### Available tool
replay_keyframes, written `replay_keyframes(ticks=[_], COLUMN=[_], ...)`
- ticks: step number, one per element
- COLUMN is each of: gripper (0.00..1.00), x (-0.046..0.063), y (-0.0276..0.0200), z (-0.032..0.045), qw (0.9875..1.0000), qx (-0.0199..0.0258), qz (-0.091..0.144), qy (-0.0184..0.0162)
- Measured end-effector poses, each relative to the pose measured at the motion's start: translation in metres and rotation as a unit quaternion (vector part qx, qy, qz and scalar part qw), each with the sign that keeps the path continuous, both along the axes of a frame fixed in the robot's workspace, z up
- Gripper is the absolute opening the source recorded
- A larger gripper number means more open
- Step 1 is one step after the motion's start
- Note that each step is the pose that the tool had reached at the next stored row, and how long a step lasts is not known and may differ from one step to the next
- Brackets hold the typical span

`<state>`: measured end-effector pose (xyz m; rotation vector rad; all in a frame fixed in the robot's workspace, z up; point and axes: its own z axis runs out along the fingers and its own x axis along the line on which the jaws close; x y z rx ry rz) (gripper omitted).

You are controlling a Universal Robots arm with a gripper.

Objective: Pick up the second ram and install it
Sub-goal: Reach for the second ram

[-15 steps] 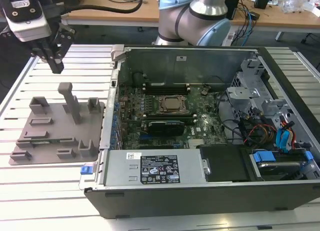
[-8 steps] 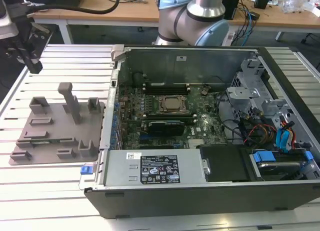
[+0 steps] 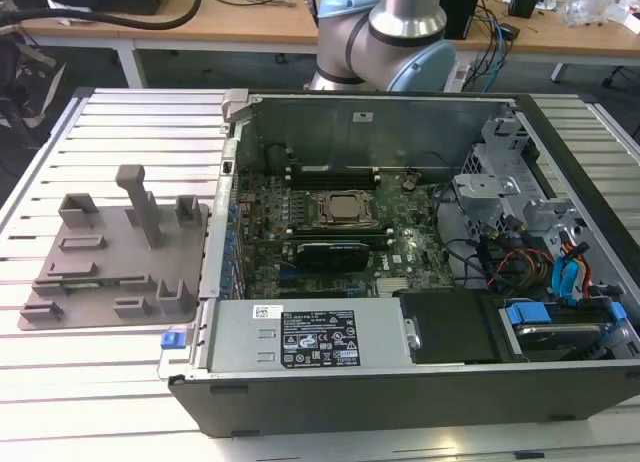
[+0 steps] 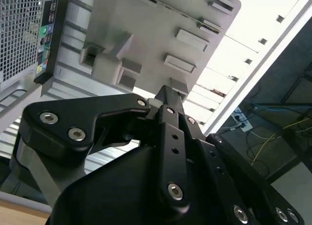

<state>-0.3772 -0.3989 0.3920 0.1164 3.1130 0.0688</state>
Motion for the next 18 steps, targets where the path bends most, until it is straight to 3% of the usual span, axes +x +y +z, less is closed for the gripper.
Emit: replay_keyframes(ticks=[14, 18], gripper=[0.1, 0.1], x=[-0.049, -0.053], y=[0.0, 0.0], z=[-0.0014, -0.0018], qw=[1.0, 1.0], qx=[0.0, 0.0], qz=[0.0, 0.0], qy=[-0.0001, 0.0])
